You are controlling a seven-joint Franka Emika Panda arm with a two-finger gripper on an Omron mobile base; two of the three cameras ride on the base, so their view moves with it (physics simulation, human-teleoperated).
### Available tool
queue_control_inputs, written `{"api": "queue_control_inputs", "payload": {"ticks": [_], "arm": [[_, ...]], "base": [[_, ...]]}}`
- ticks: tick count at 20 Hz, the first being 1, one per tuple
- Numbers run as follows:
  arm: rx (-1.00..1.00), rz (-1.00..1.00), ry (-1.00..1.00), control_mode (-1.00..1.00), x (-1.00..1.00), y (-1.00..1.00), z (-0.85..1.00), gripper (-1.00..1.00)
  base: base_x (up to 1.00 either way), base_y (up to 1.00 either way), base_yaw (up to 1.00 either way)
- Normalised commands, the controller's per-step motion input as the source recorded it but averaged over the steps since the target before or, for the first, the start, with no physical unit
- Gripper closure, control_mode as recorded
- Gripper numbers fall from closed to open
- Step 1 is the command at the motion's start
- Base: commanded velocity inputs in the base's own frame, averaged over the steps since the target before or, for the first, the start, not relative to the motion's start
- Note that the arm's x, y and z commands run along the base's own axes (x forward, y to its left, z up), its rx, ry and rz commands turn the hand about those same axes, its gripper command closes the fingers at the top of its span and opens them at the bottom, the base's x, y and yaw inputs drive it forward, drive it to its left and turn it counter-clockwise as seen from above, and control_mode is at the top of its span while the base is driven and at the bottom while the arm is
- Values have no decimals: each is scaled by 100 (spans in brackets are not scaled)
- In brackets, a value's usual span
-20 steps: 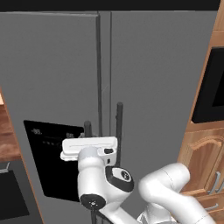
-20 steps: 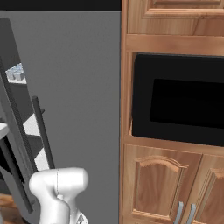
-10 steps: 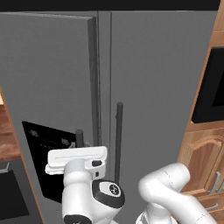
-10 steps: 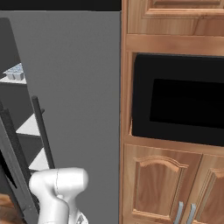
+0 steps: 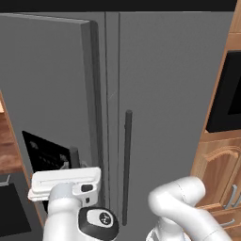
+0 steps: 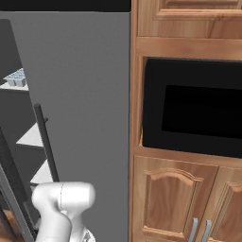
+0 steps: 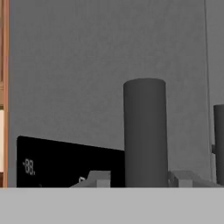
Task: Open the freezer door, pick up the ice cube tray from the freezer, and place it on the dining counter.
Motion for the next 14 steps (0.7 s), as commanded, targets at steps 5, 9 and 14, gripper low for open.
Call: {"api": "queue_control_inputs", "payload": {"ticks": [5,9,14], "arm": [[0,0,2,-100,-10,50,0,100],[0,0,0,-100,-14,48,0,100],[0,0,0,-100,-5,53,0,100]], "base": [[0,0,0],[0,0,0],[0,0,0]]}}
